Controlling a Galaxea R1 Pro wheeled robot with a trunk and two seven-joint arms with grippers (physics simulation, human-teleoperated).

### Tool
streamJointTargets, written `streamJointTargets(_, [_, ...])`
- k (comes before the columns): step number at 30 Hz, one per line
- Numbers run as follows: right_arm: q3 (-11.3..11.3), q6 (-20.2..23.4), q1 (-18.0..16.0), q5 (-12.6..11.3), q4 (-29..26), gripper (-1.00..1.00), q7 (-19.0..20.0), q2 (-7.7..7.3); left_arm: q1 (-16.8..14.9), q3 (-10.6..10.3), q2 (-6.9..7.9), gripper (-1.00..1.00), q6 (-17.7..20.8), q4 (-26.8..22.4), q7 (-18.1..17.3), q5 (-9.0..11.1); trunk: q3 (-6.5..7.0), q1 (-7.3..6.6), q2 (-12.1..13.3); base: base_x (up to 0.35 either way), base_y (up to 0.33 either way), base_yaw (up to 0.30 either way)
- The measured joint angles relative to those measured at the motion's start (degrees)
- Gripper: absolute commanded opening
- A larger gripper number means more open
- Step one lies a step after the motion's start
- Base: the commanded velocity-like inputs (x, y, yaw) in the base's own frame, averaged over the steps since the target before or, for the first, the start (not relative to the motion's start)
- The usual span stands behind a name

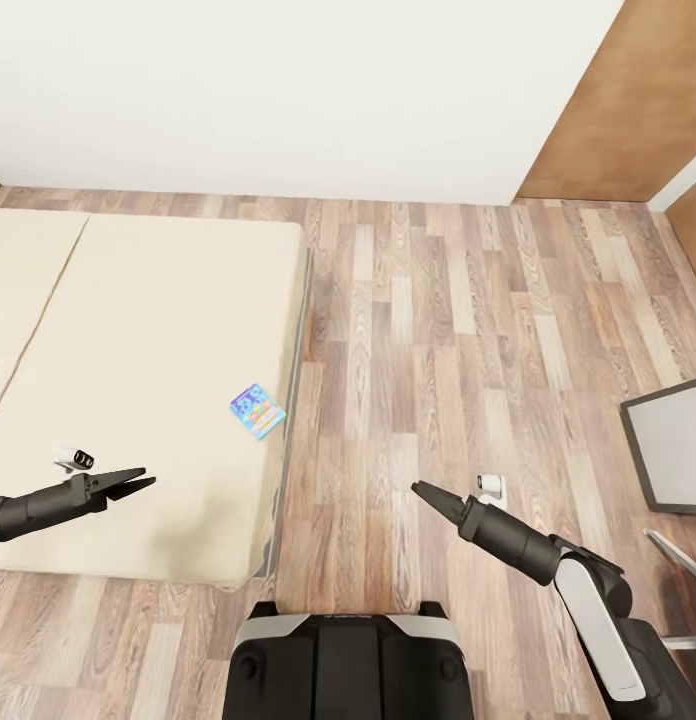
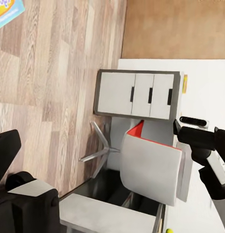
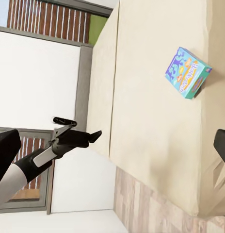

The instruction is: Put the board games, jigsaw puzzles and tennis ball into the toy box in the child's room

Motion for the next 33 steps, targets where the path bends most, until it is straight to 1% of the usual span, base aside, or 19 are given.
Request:
streamJointTargets(26, [0.3, 0.0, 0.0, 0.0, 0.0, 1.00, -0.3, 0.09, 0.0, 0.0, 0.00, 1.00, -0.2, 0.0, 0.0, 0.0, 2.42, 0.00, 0.0, 0.000, 0.000, 0.080])
streamJointTargets(33, [0.3, -0.1, 0.0, 0.0, 0.0, 1.00, -0.4, 0.19, 0.0, 0.0, 0.00, 1.00, -0.2, 0.0, 0.0, 0.0, 3.07, 0.00, 0.0, 0.000, 0.000, 0.036])
